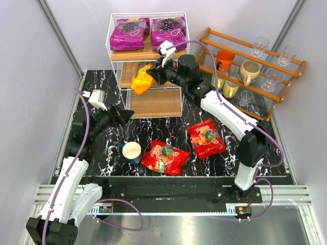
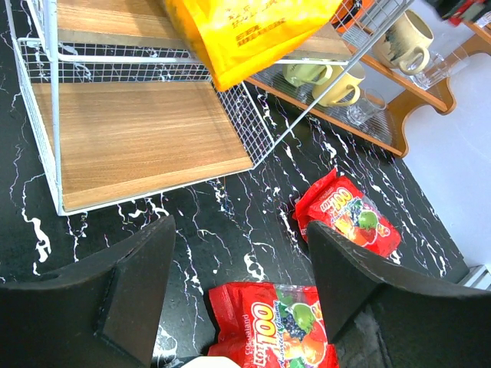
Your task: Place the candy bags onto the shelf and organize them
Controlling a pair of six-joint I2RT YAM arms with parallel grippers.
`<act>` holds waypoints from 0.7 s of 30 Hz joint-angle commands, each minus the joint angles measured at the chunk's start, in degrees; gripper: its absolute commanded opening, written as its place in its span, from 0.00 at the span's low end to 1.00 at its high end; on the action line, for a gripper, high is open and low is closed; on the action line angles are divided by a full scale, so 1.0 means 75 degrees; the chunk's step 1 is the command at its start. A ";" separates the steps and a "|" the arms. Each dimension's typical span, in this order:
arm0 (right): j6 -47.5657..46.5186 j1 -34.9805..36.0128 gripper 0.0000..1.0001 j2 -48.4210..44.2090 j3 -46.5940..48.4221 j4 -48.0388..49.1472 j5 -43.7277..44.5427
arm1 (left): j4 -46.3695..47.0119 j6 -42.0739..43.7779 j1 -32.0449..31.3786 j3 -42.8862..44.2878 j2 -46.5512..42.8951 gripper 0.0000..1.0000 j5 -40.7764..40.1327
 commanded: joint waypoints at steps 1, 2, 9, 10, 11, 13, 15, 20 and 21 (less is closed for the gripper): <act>-0.0099 -0.0065 0.00 -0.0596 -0.0477 0.1207 0.0575 | 0.0479 -0.0072 0.0013 -0.0077 -0.0050 0.72 0.0162; -0.0087 -0.0077 0.00 -0.0631 -0.0582 0.1207 0.0633 | 0.0479 -0.0083 0.0001 -0.0077 -0.0050 0.72 0.0150; 0.0041 -0.0089 0.00 -0.0924 -0.1706 0.1464 0.1453 | 0.0526 -0.0118 0.0013 -0.0077 0.0009 0.72 0.0161; 0.0053 -0.0089 0.00 -0.0959 -0.1789 0.1499 0.1721 | 0.0526 -0.0130 0.0013 -0.0077 0.0032 0.72 0.0150; 0.0088 -0.0077 0.00 -0.0971 -0.1871 0.1535 0.1851 | 0.0526 -0.0142 0.0013 -0.0077 0.0020 0.72 0.0161; 0.0089 -0.0077 0.00 -0.0995 -0.2071 0.1652 0.2248 | 0.0538 -0.0142 0.0013 -0.0077 0.0044 0.72 0.0185; 0.0346 -0.0089 0.00 -0.0971 -0.2234 0.1815 0.2566 | 0.0526 -0.0130 0.0013 -0.0077 0.0044 0.72 0.0185; 0.0895 -0.0066 0.00 -0.0843 -0.2458 0.2296 0.3293 | 0.0502 -0.0142 0.0013 -0.0100 0.0009 0.72 0.0150; 0.1013 -0.0054 0.00 -0.0773 -0.2516 0.2482 0.3398 | 0.0502 -0.0142 0.0013 -0.0112 -0.0003 0.72 0.0150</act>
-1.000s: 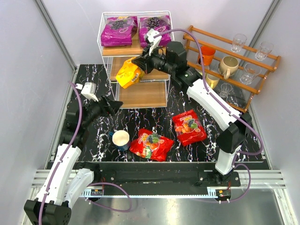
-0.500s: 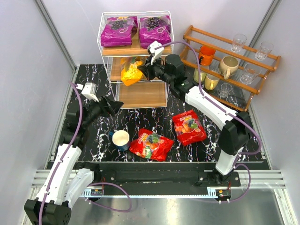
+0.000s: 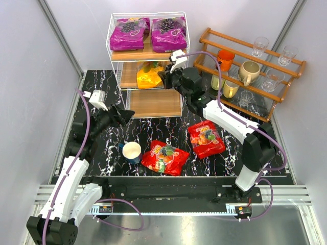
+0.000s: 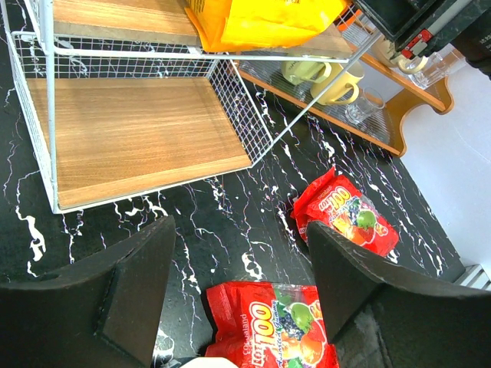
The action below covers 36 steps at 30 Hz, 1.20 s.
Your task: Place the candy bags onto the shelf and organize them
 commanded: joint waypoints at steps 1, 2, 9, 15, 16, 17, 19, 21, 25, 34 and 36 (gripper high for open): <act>0.0594 -0.0010 0.00 -0.0102 -0.0223 0.0817 0.1280 | 0.0395 -0.0046 0.0013 -0.0013 -0.0027 0.72 0.0121; 0.0711 0.0013 0.00 -0.0044 -0.0246 0.0922 0.1328 | 0.0383 -0.0034 0.0013 -0.0013 -0.0026 0.72 0.0121; 0.0666 0.0084 0.00 0.0460 0.0069 0.1146 0.1446 | 0.0160 0.0130 0.0013 0.0116 -0.0026 0.72 0.0051; 0.0279 0.0072 0.00 0.0426 0.0128 0.0935 0.0919 | 0.0184 0.0130 0.0013 0.0093 -0.0050 0.72 0.0074; 0.0221 0.0084 0.08 0.0356 0.0070 0.0935 0.0779 | 0.0184 0.0142 0.0013 0.0081 -0.0061 0.72 0.0062; 0.0185 0.0084 0.15 0.0251 -0.0081 0.0958 0.0697 | 0.0172 0.0142 0.0013 0.0092 -0.0061 0.72 0.0074; 0.0104 0.0072 0.41 -0.0124 -0.0258 0.0970 0.0475 | 0.0137 0.0177 0.0001 0.0139 -0.0096 0.73 0.0051; 0.0022 0.0084 0.49 -0.0579 -0.0434 0.0784 0.0298 | 0.0078 0.0212 0.0013 0.0198 -0.0097 0.73 0.0004; -0.0306 0.0072 0.59 -0.1272 -0.0492 -0.0013 -0.0498 | -0.0062 0.0317 0.0013 0.0327 -0.0120 0.76 -0.0090; -0.0249 0.0084 0.71 -0.3639 -0.2494 -0.1641 -0.1588 | -0.0308 0.0329 0.0013 0.0491 -0.0261 0.79 -0.0160; -0.0202 0.0084 0.73 -0.3991 -0.3139 -0.2354 -0.2078 | -0.0332 0.0329 0.0013 0.0491 -0.0272 0.79 -0.0172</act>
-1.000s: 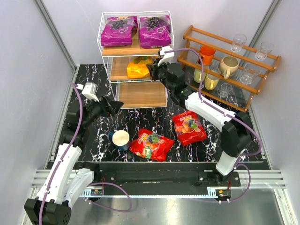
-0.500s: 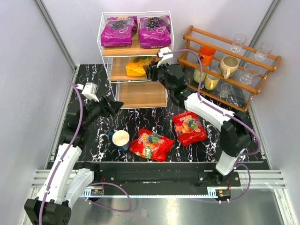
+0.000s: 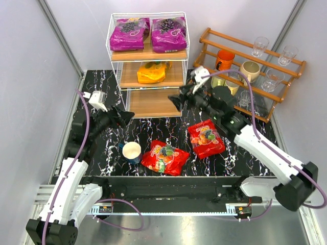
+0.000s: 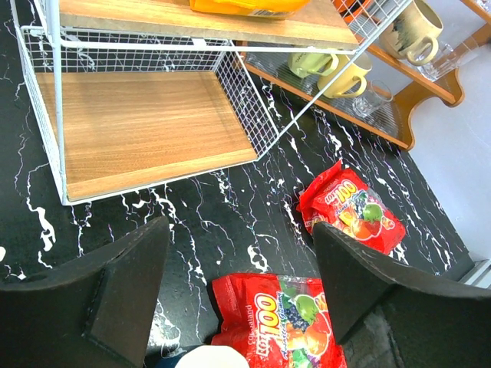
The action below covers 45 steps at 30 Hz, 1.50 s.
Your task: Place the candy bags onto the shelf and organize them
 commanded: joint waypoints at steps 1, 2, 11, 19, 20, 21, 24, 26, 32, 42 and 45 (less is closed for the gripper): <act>0.0139 0.0023 0.73 -0.0559 -0.1080 -0.1747 -0.1233 | 0.0099 0.0114 0.0013 0.0383 -0.0162 0.79 -0.0111; 0.0175 0.0034 0.74 -0.0629 -0.1453 -0.1936 -0.1467 | 0.0064 0.0114 0.0013 0.0395 -0.0138 0.80 -0.0111; 0.1065 0.0034 0.86 0.0516 -0.2980 -0.1261 -0.4105 | -0.0030 -0.0003 0.0013 0.0477 -0.0114 0.80 -0.0017; 0.2155 0.0023 0.87 0.1444 -0.3881 0.0673 -0.4481 | -0.0147 0.0055 0.0013 0.0571 -0.0080 0.80 -0.0006; 0.2191 0.0023 0.87 0.1560 -0.3941 0.0745 -0.4492 | -0.0147 0.0055 0.0013 0.0571 -0.0091 0.80 -0.0006; 0.2237 0.0034 0.88 0.1631 -0.4011 0.0803 -0.4481 | -0.0147 0.0055 0.0013 0.0571 -0.0091 0.80 -0.0006; 0.2273 0.0023 0.89 0.1819 -0.4199 0.0851 -0.4271 | -0.0147 0.0055 0.0013 0.0547 -0.0115 0.80 -0.0005; 0.2331 0.0023 0.90 0.1808 -0.4328 0.0781 -0.3758 | -0.0147 0.0055 0.0013 0.0547 -0.0103 0.80 0.0006; 0.2309 0.0023 0.91 0.1198 -0.4668 0.0500 -0.2092 | -0.0100 0.0055 0.0013 0.0535 -0.0033 0.80 0.0018; 0.2599 0.0023 0.78 0.1374 -0.4796 0.0685 -0.2886 | -0.0018 0.0032 0.0013 0.0512 0.0049 0.80 0.0065; 0.2800 0.0023 0.58 0.1362 -0.4902 0.0850 -0.3308 | -0.0006 0.0032 0.0001 0.0477 0.0038 0.80 0.0065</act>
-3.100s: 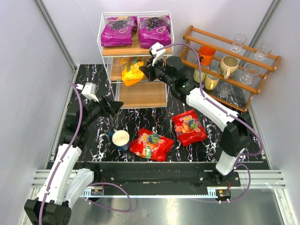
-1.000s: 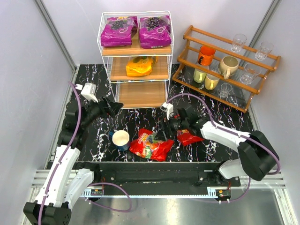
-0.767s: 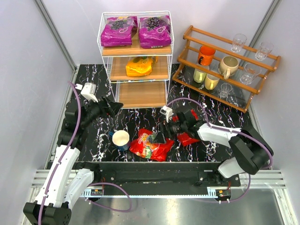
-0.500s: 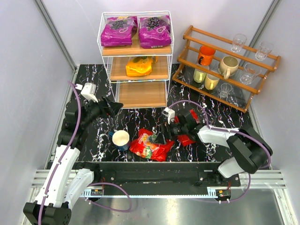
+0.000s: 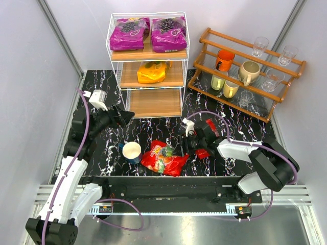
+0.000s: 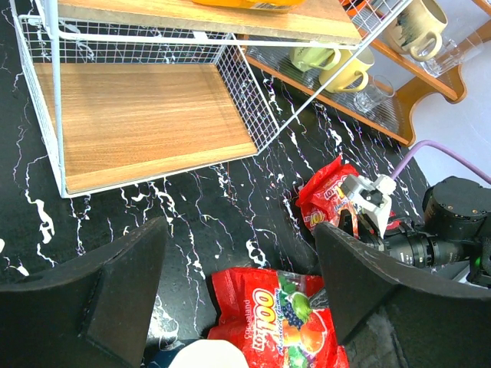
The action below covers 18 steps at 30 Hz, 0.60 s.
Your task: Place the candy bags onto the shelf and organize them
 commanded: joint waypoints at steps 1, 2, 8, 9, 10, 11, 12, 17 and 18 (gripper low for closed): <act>0.0399 0.0023 0.54 -0.0069 -0.0170 0.0492 -0.0909 | 0.0352 0.0032 0.0013 0.0215 -0.0070 0.80 0.0047; 0.0503 0.0023 0.44 -0.0069 -0.0193 0.0527 -0.1004 | 0.0341 0.0032 0.0001 0.0226 -0.0070 0.80 0.0070; 0.0832 0.0023 0.00 -0.0279 -0.0076 0.0482 -0.1287 | 0.0411 -0.0003 0.0013 0.0180 -0.0058 0.80 0.0094; 0.0867 0.0011 0.00 -0.0500 -0.0041 0.0388 -0.1194 | 0.0411 -0.0003 0.0013 0.0168 -0.0059 0.80 0.0106; 0.0891 0.0022 0.00 -0.0665 0.0017 0.0248 -0.0775 | 0.0411 -0.0003 0.0013 0.0179 -0.0070 0.80 0.0106; 0.0891 0.0023 0.00 -0.0852 0.0122 -0.0067 -0.0458 | 0.0388 0.0020 0.0013 0.0179 -0.0070 0.80 0.0106; 0.0903 0.0011 0.00 -0.1271 0.0170 -0.0221 -0.0060 | 0.0376 0.0032 0.0013 0.0179 -0.0082 0.80 0.0094; 0.0938 0.0023 0.00 -0.2166 0.0591 -0.1216 0.2602 | 0.0376 -0.0003 0.0013 0.0156 -0.0117 0.80 0.0094; 0.0938 0.0011 0.00 -0.2131 0.0673 -0.1369 0.2743 | 0.0376 -0.0003 0.0013 0.0156 -0.0129 0.80 0.0094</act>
